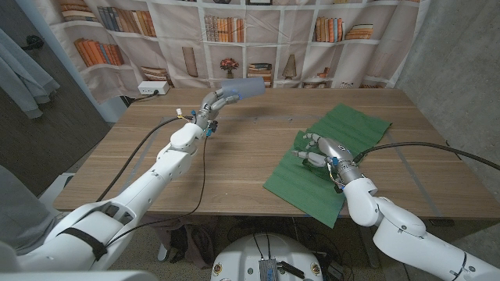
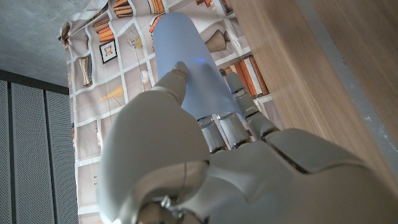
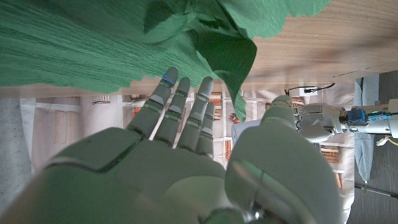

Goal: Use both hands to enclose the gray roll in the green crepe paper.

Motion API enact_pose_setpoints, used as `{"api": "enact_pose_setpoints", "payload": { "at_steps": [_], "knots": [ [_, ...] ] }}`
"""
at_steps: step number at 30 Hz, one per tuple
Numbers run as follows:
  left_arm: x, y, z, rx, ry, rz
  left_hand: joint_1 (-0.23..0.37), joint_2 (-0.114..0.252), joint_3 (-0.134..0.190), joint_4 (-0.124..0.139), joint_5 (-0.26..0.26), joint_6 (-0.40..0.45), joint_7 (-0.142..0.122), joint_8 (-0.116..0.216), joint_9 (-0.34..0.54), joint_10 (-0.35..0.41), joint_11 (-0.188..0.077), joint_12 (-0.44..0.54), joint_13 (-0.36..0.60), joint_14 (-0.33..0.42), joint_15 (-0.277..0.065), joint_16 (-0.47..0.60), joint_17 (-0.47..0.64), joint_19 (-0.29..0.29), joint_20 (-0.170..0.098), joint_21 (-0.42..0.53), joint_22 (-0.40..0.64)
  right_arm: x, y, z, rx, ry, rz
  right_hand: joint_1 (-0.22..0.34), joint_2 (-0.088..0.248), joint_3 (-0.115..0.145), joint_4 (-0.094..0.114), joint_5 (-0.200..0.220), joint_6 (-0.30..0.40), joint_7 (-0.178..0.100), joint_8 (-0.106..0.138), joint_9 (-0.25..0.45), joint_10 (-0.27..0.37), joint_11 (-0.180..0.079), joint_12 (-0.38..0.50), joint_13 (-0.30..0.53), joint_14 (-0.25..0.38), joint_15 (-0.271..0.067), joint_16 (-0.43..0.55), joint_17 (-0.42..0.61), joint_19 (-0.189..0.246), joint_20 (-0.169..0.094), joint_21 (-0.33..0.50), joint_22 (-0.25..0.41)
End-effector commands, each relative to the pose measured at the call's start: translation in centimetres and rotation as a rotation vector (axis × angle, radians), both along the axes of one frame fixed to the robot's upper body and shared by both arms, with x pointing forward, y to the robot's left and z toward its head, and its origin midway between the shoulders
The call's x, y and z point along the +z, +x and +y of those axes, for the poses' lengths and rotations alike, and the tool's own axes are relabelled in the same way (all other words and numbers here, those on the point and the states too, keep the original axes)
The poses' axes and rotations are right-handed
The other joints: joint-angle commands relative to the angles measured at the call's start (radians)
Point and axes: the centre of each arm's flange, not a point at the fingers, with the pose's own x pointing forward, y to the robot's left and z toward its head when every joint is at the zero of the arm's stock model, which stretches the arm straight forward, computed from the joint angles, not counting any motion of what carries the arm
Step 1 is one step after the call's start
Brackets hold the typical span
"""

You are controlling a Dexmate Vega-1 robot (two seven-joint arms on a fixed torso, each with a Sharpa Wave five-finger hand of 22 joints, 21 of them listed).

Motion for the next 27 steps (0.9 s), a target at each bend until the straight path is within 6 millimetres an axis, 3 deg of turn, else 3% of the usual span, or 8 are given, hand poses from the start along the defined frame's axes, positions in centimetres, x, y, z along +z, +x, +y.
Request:
{"api": "enact_pose_setpoints", "payload": {
  "at_steps": [1,8,12,16,19,23,24,27],
  "knots": [
    [-0.63,-0.55,0.91,0.012,-0.017,-0.004,-0.002,0.003,0.015,0.009,0.006,0.009,-0.003,0.007,0.000,0.008,-0.005,0.008,0.002,0.003,-0.122,0.000,0.002,-0.004,-0.023,0.009,-0.001,-0.37,0.48,0.76,-0.036,-0.042,0.029,0.015,0.009,0.012,-0.007,-0.004,0.009,-0.013,0.006,0.006,-0.003,0.004,0.011,0.009,0.033,-0.123,0.022,0.022,0.034,-0.004,0.021,0.012],
    [-0.80,-0.71,1.28,0.013,-0.018,-0.006,0.000,0.000,0.015,0.005,0.006,0.022,-0.009,0.013,-0.002,0.007,-0.004,0.007,-0.003,0.003,-0.123,-0.001,0.003,-0.007,-0.023,0.015,-0.006,-0.38,0.57,0.85,-0.041,-0.030,0.038,0.039,0.007,0.019,-0.018,-0.009,0.010,-0.016,0.010,0.014,-0.010,0.003,0.030,0.027,0.122,-0.154,0.085,0.079,0.081,-0.029,0.062,0.038],
    [-0.88,-0.71,1.31,0.009,-0.018,-0.007,0.001,0.000,0.015,0.004,0.006,0.026,-0.012,0.013,-0.003,0.007,-0.004,0.008,-0.004,0.003,-0.122,0.000,0.004,-0.008,-0.023,0.018,-0.008,-0.51,0.59,0.85,-0.057,-0.025,0.044,0.060,0.013,0.029,-0.024,-0.010,0.013,-0.016,0.012,0.019,-0.018,0.010,0.036,0.034,0.137,-0.160,0.104,0.104,0.107,-0.033,0.084,0.051],
    [-0.89,-0.70,1.31,0.005,-0.014,-0.007,0.003,-0.002,0.015,0.002,0.006,0.030,-0.014,0.015,-0.003,0.010,-0.003,0.008,-0.007,0.004,-0.123,0.000,0.004,-0.007,-0.023,0.021,-0.010,-0.62,0.69,0.86,-0.050,-0.018,0.058,0.184,0.042,0.084,-0.052,-0.010,0.016,-0.017,0.019,0.038,-0.036,0.009,0.056,0.058,0.197,-0.171,0.183,0.197,0.150,-0.066,0.155,0.110],
    [-0.79,-0.60,1.28,-0.014,0.008,-0.011,0.005,-0.002,0.015,0.001,0.005,0.035,-0.012,0.017,-0.004,0.010,-0.002,0.008,-0.007,0.006,-0.123,0.001,0.005,-0.008,-0.025,0.025,-0.012,-0.79,0.86,0.83,-0.051,-0.014,0.072,0.295,0.033,0.121,-0.059,0.009,0.015,-0.017,0.021,0.057,-0.047,0.012,0.062,0.077,0.205,-0.174,0.255,0.286,0.161,-0.084,0.224,0.179],
    [-0.79,-0.56,1.22,-0.020,0.008,-0.011,0.006,-0.003,0.015,0.000,0.005,0.037,-0.012,0.018,-0.004,0.012,-0.001,0.008,-0.011,0.007,-0.123,0.001,0.006,-0.008,-0.025,0.027,-0.014,-0.91,0.90,0.77,-0.052,-0.002,0.080,0.382,0.016,0.146,-0.047,0.018,0.022,-0.021,0.023,0.081,-0.057,0.016,0.071,0.101,0.261,-0.179,0.365,0.403,0.196,-0.137,0.336,0.282],
    [-0.81,-0.54,1.21,-0.020,0.007,-0.011,0.006,-0.004,0.015,-0.001,0.005,0.038,-0.011,0.020,-0.003,0.014,-0.001,0.008,-0.012,0.007,-0.123,0.001,0.006,-0.009,-0.025,0.028,-0.014,-0.93,0.91,0.76,-0.055,0.002,0.081,0.423,0.011,0.157,-0.051,0.021,0.029,-0.018,0.025,0.089,-0.057,0.012,0.074,0.109,0.267,-0.181,0.396,0.443,0.226,-0.163,0.392,0.326],
    [-0.88,-0.51,1.19,-0.021,0.007,-0.010,0.007,-0.004,0.015,-0.002,0.005,0.038,-0.013,0.021,-0.001,0.011,0.000,0.009,-0.011,0.007,-0.123,0.001,0.007,-0.010,-0.024,0.030,-0.016,-1.04,0.93,0.64,-0.053,0.024,0.082,0.473,0.017,0.176,-0.051,0.029,0.063,-0.031,0.037,0.101,-0.057,0.010,0.083,0.119,0.297,-0.184,0.419,0.470,0.246,-0.203,0.458,0.383]
  ]
}}
